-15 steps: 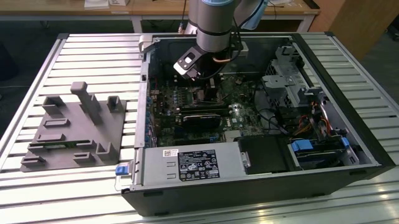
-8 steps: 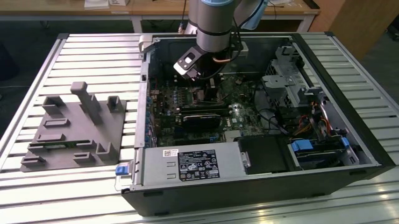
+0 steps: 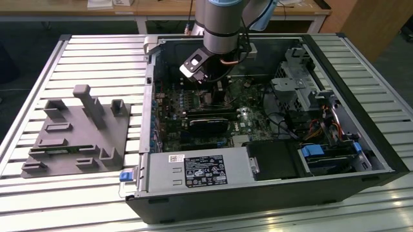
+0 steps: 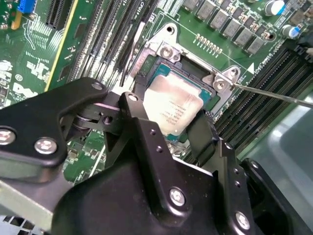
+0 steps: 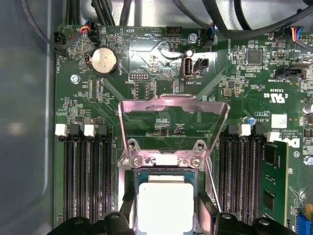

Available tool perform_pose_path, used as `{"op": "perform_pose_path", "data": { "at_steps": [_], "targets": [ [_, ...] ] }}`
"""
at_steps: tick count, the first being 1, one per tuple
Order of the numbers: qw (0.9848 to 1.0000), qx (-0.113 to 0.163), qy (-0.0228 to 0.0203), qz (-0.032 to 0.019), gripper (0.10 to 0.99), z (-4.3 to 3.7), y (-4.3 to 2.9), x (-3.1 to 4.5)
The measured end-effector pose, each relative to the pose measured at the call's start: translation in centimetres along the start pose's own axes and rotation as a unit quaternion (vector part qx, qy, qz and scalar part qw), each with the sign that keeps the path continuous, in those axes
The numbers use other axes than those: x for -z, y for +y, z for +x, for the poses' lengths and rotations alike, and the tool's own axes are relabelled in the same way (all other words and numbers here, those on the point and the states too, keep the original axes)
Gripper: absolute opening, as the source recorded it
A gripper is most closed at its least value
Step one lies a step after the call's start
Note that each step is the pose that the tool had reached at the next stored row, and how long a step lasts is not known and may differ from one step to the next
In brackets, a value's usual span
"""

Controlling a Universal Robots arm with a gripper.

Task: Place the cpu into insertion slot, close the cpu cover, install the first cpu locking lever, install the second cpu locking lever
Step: 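Place the cpu into insertion slot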

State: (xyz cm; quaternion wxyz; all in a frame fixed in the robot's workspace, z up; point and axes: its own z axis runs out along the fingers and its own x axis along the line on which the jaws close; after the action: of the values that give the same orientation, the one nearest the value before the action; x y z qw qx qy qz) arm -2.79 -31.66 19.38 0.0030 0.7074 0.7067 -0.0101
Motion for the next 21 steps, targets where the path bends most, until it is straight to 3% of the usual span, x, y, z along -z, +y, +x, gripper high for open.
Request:
{"op": "perform_pose_path", "data": {
  "at_steps": [6, 14, 18, 19, 21],
  "targets": [
    [1.0, 0.0, 0.0, -0.0001, 0.612, -0.02, -0.01, 1.06],
    [1.0, 0.0, 0.0, -0.0002, 0.6, -0.02, -0.01, 1.13],
    [1.0, 0.0, 0.0, -0.0002, 0.416, -0.02, -0.01, 1.14],
    [1.0, 0.0, 0.0, -0.0002, 0.416, -0.02, -0.01, 1.14],
    [1.0, 0.0, 0.0, -0.0002, 0.298, -0.02, -0.01, 1.14]
  ]
}}
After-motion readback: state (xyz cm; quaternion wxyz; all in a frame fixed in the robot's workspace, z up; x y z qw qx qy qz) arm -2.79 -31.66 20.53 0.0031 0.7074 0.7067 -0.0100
